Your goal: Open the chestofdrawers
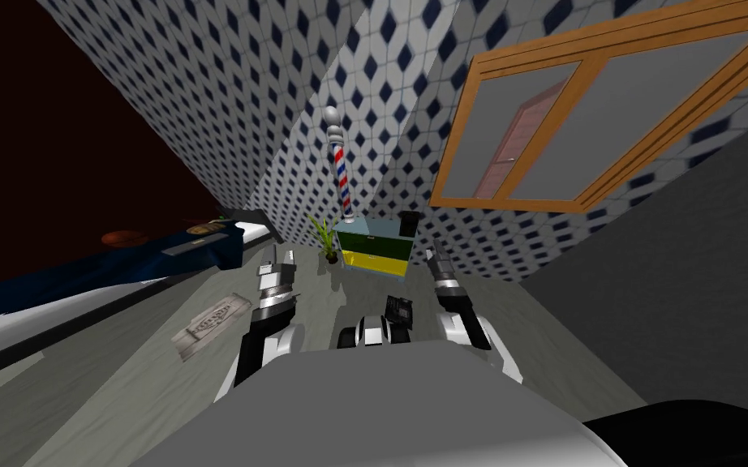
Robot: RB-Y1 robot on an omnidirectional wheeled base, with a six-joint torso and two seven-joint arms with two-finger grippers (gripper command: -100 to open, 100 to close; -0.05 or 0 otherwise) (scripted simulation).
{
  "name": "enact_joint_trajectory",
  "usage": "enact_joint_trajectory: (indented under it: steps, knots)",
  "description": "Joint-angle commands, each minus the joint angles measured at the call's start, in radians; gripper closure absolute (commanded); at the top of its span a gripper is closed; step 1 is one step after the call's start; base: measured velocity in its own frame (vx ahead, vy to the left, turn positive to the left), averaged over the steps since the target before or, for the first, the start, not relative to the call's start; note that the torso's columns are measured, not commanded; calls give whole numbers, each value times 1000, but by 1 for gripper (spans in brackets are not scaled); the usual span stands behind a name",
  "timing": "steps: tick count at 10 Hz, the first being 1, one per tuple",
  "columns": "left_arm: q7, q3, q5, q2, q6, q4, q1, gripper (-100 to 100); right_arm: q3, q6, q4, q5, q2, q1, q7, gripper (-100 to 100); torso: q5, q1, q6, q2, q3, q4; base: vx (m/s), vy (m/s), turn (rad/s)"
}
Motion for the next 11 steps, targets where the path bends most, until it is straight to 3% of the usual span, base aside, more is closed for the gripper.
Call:
enact_joint_trajectory:
  steps: [1,4,5,6,7,8,9,10,11]
  knots:
    - [0,0,0,0,0,0,0,0,32,61,47,53,-20,-3,7,-100,0,-1,0,0,0,0,38,84,23]
    - [0,0,0,0,0,0,0,0,75,133,113,130,-38,-6,13,-100,-1,-5,0,1,1,0,43,72,54]
    - [0,0,0,0,0,0,0,0,75,153,113,130,-38,-6,13,-100,-1,-2,0,1,1,0,32,65,34]
    - [0,0,0,0,0,0,0,0,98,183,150,174,-43,-8,16,-100,-1,-3,0,1,1,0,44,85,79]
    - [0,0,0,0,0,0,0,0,98,204,150,174,-43,-8,16,-100,-1,-1,0,0,0,0,44,81,39]
    - [0,0,0,0,0,0,0,0,124,248,186,218,-46,-10,20,-100,0,-2,0,1,0,0,55,91,74]
    - [0,0,0,0,0,0,0,0,124,259,189,221,-46,-10,20,-100,-1,-2,0,0,0,0,54,72,43]
    - [0,0,0,0,0,0,0,0,150,299,230,265,-48,-13,24,-100,-1,-3,0,1,0,0,53,81,78]
    - [0,0,0,0,0,0,0,0,150,318,230,270,-48,-13,24,-100,-1,-3,0,1,1,0,62,77,39]
